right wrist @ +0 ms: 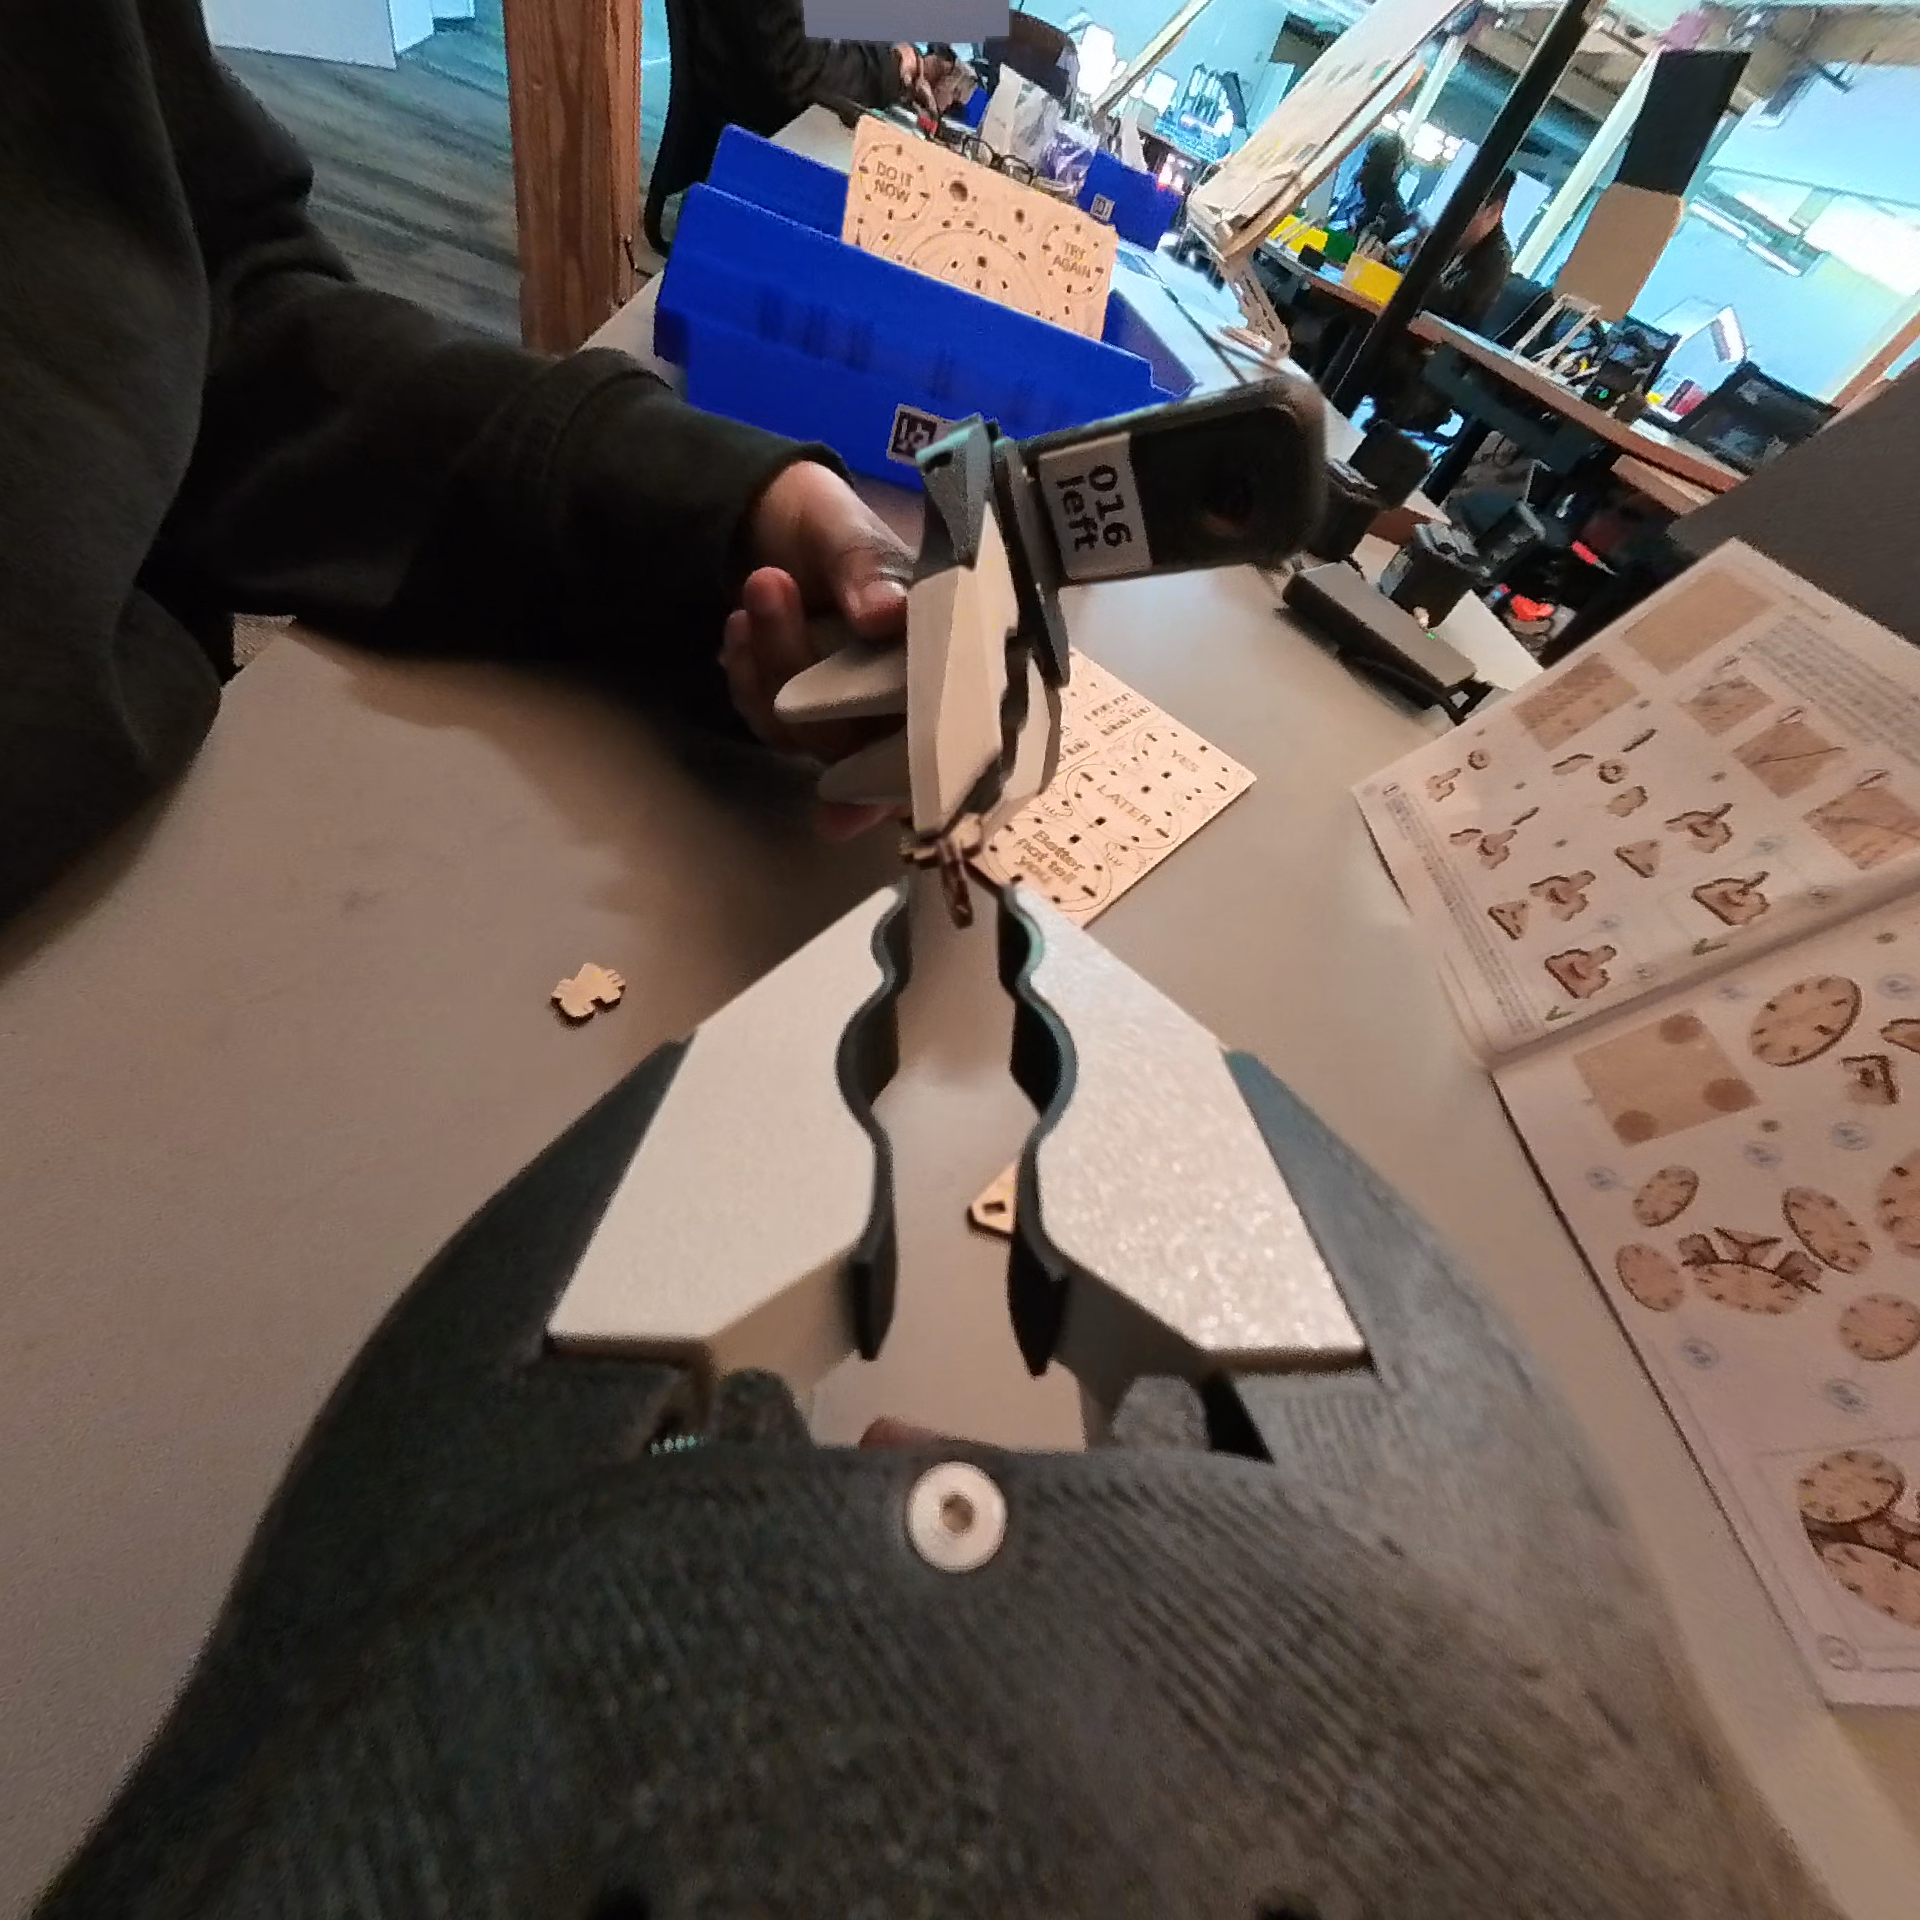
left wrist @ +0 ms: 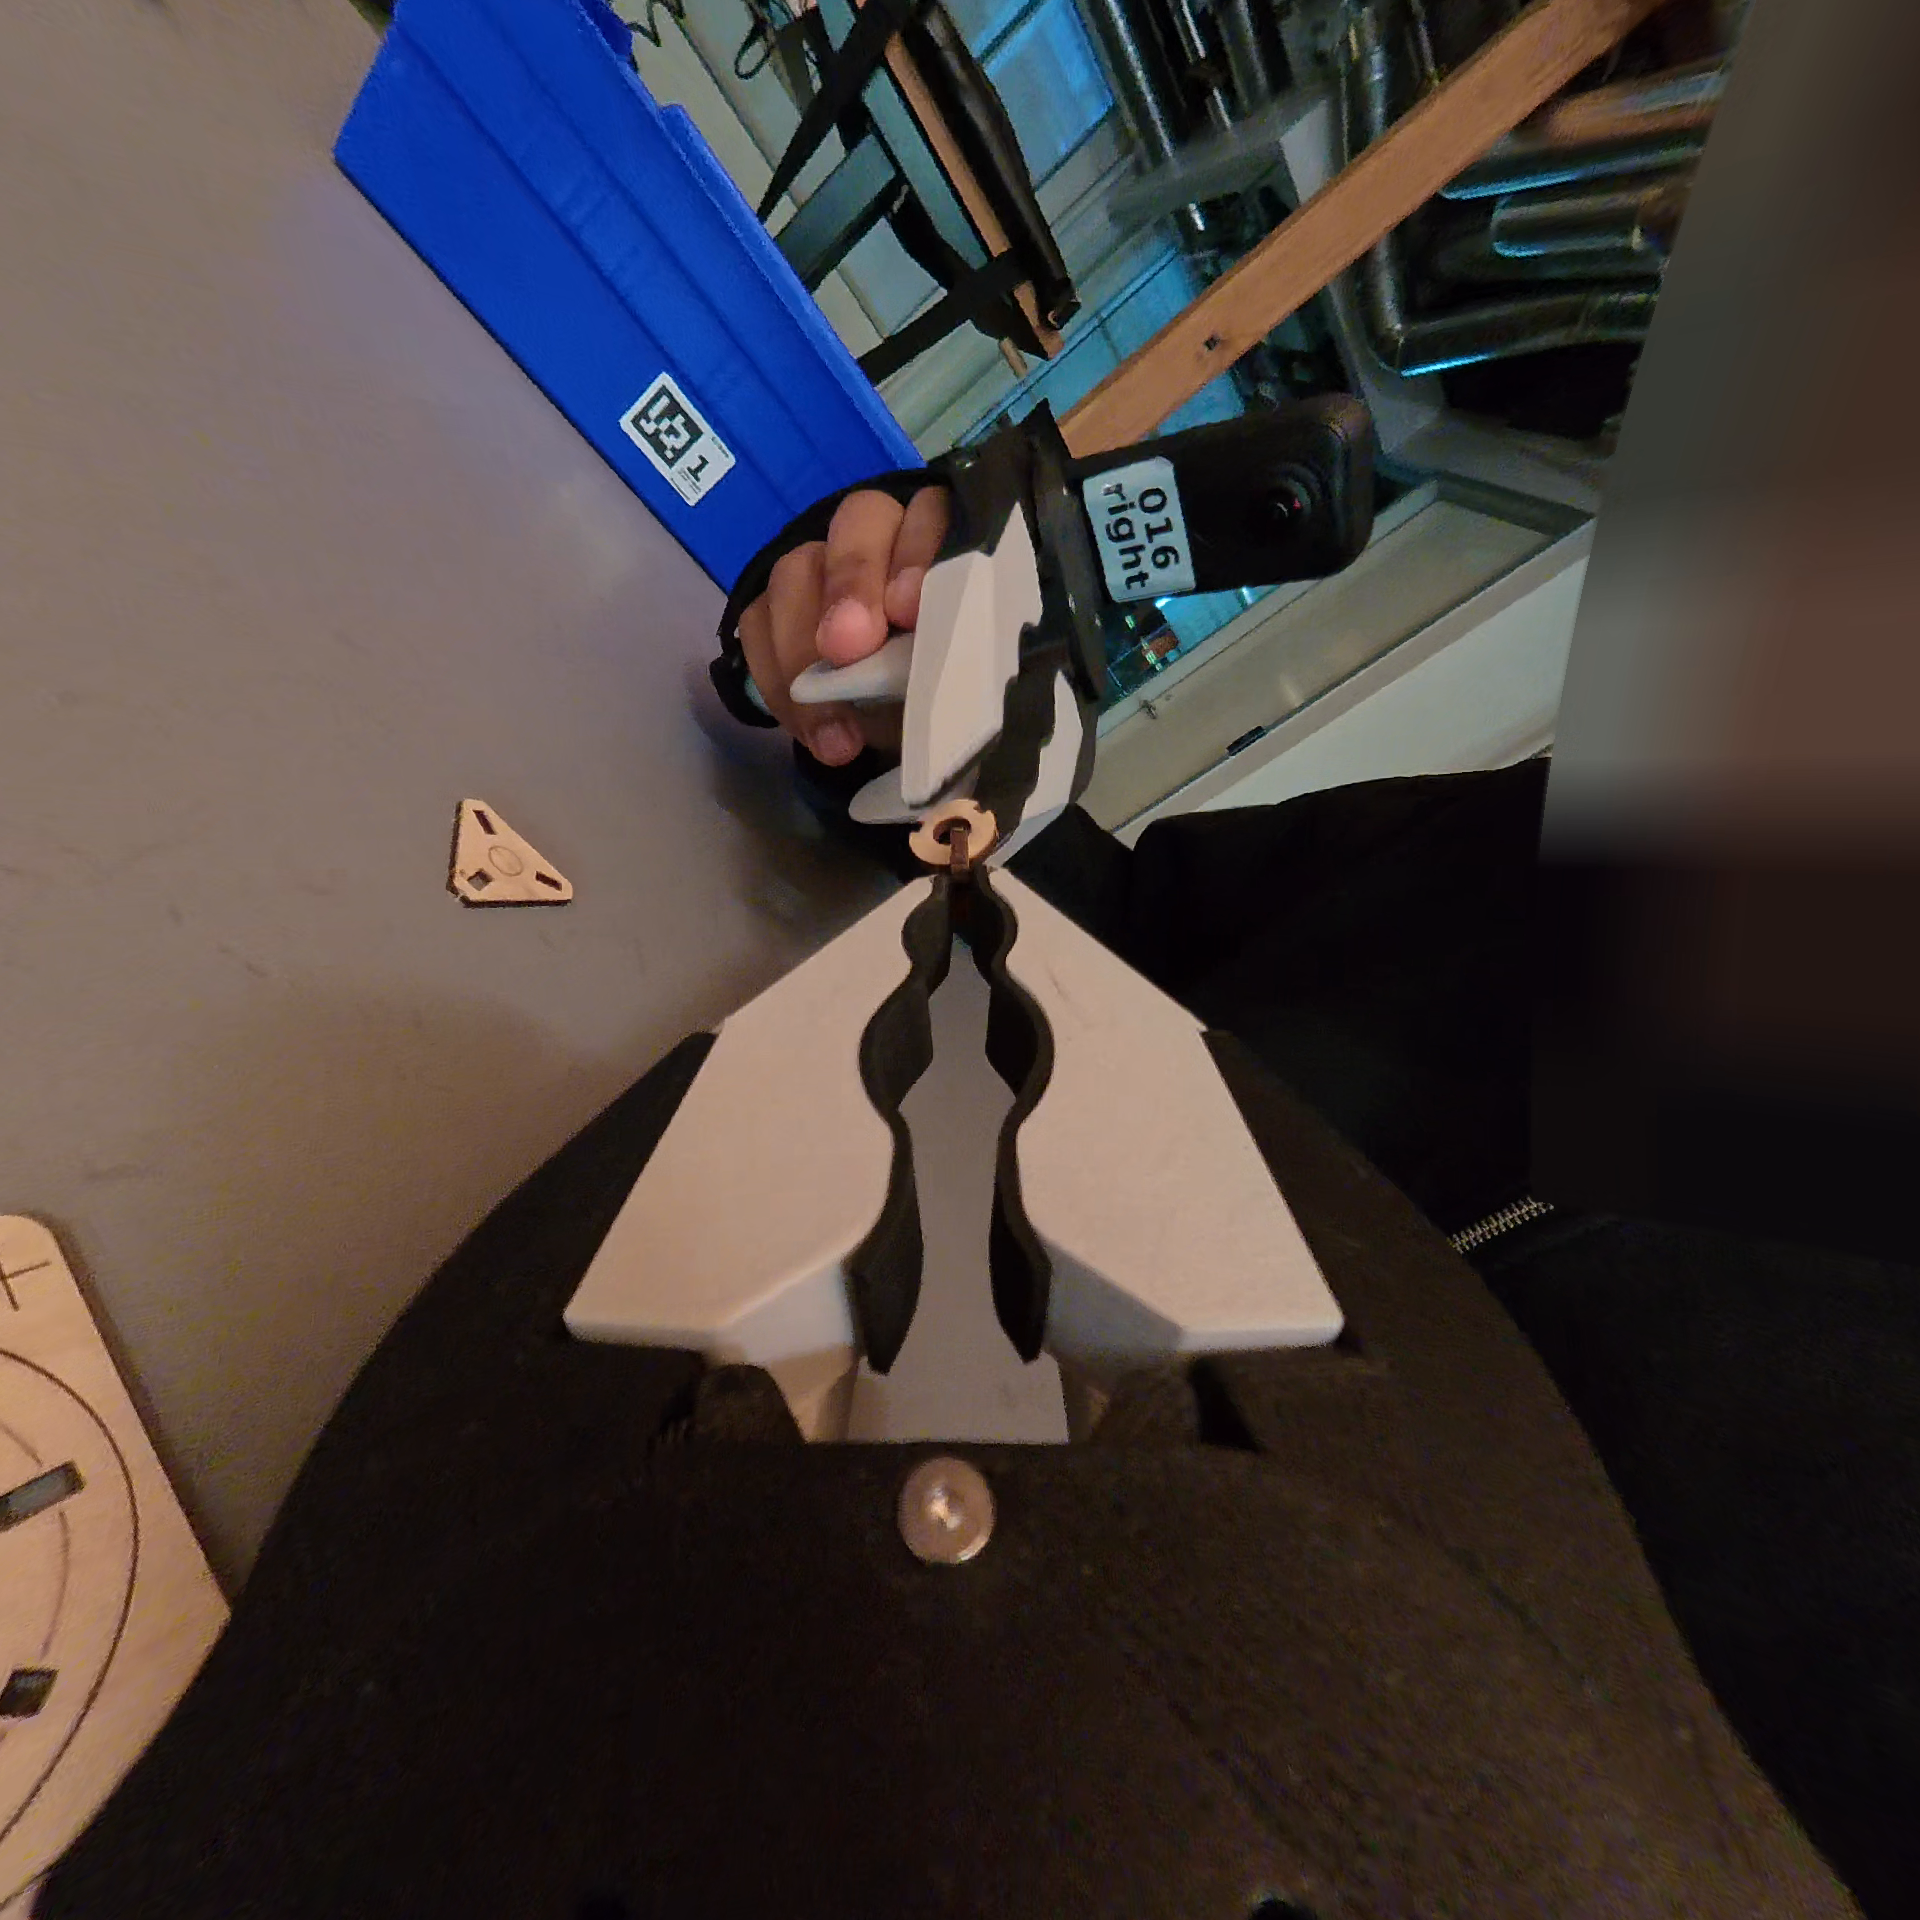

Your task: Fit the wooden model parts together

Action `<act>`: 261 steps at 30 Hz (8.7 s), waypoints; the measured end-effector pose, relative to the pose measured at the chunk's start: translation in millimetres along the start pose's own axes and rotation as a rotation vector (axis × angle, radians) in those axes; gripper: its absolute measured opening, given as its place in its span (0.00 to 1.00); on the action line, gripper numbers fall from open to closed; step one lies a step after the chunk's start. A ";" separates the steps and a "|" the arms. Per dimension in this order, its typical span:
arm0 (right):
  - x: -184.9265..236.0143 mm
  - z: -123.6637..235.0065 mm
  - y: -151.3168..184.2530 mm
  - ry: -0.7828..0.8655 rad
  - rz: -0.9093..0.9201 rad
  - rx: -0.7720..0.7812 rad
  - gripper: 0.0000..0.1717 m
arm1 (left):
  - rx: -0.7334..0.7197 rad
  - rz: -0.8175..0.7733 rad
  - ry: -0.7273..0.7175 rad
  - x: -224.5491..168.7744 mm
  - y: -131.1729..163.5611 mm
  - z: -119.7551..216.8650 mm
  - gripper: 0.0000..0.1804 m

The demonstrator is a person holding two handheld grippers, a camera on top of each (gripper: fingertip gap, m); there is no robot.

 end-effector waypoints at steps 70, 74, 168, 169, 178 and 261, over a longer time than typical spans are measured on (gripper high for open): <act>2.5 -8.2 0.3 0.038 0.070 0.071 0.09 | -0.055 0.028 -0.002 0.8 -3.4 -2.9 0.02; 0.8 -8.4 0.9 0.053 0.074 0.080 0.09 | -0.068 0.019 -0.001 0.2 -5.1 -2.5 0.00; -5.3 -4.5 -2.0 0.056 -0.001 0.051 0.08 | -0.128 0.053 0.036 -2.2 -11.2 -6.5 0.00; -5.2 -4.6 -2.3 0.055 -0.001 0.050 0.08 | -0.127 0.055 0.038 -2.4 -10.9 -6.4 0.00; -3.8 -5.1 -2.1 0.052 0.012 0.056 0.08 | -0.113 0.043 0.042 -3.5 -9.1 -6.0 0.00; -18.6 -1.3 -8.2 0.427 0.982 0.433 0.07 | -0.236 0.285 0.178 -2.5 -25.4 12.1 0.00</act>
Point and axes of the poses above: each gripper's, where its closed fingertips meet, z back along the fingers, y out of its underside, x = y × z across the jaws, the point moved 2 cm from there along z, back along the fingers, and after that the axes turned 14 degrees about z, right-handed, at the moved point
